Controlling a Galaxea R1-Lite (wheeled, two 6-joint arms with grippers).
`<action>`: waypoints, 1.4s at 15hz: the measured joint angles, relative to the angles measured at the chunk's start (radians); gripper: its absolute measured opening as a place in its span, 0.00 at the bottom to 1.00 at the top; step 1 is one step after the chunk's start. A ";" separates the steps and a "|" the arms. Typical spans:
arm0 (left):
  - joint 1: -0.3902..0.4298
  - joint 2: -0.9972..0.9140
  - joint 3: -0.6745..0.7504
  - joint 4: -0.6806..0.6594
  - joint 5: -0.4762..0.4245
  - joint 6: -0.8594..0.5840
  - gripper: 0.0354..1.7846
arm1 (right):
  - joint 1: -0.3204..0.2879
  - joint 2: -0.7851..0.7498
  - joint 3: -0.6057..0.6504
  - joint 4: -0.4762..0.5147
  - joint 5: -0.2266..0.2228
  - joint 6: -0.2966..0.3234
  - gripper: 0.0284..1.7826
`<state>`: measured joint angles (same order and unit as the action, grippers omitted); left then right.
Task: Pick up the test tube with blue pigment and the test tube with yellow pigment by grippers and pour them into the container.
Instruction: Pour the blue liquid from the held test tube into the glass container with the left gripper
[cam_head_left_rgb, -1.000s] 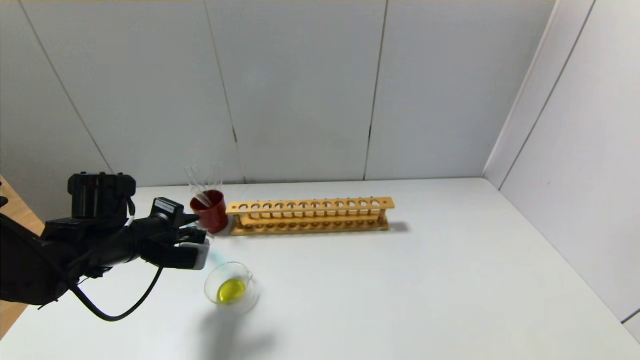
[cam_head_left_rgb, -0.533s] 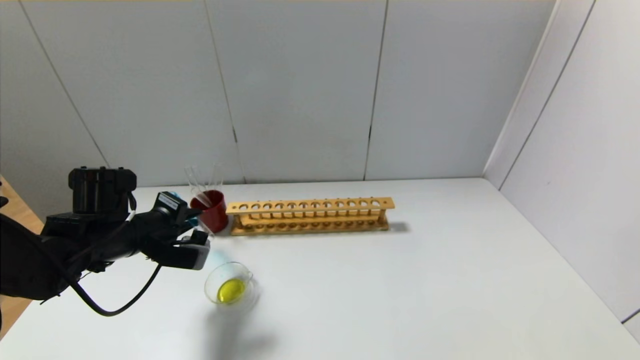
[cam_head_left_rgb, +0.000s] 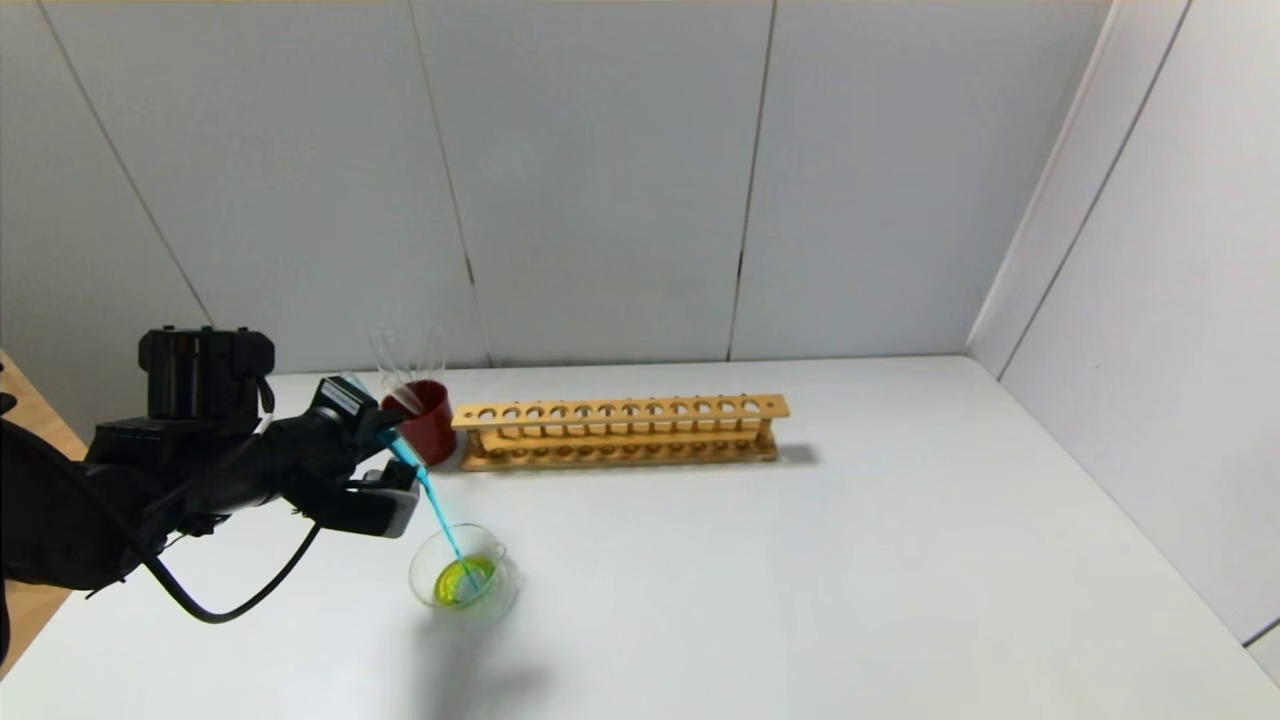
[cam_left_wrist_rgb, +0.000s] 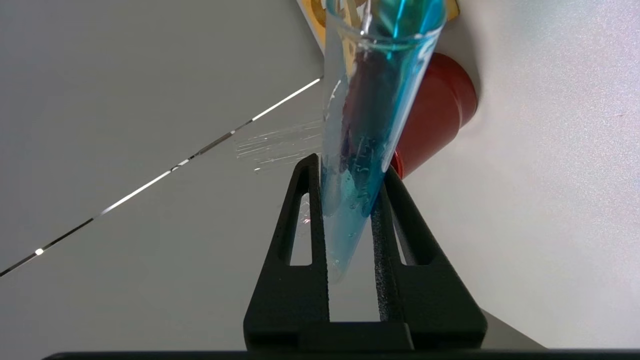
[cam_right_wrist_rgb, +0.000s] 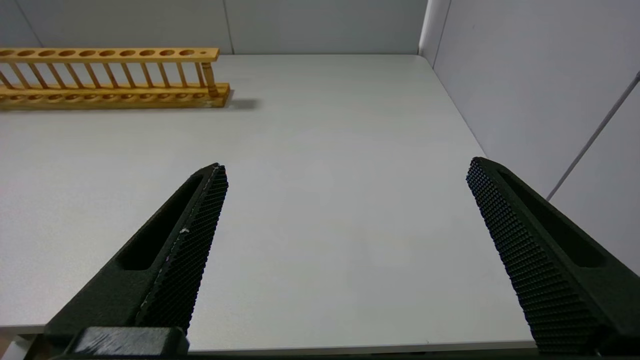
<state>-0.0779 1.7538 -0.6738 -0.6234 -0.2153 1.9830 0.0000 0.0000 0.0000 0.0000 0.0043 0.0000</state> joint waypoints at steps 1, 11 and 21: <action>0.000 0.001 0.003 0.000 0.000 0.000 0.16 | 0.000 0.000 0.000 0.000 0.000 0.000 0.98; 0.000 0.014 0.023 -0.009 0.005 0.045 0.16 | 0.000 0.000 0.000 0.000 0.000 0.000 0.98; -0.001 0.003 0.030 -0.008 0.002 0.166 0.16 | 0.000 0.000 0.000 0.000 0.000 0.000 0.98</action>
<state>-0.0791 1.7564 -0.6436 -0.6317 -0.2134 2.1485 0.0000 0.0000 0.0000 0.0000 0.0043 0.0000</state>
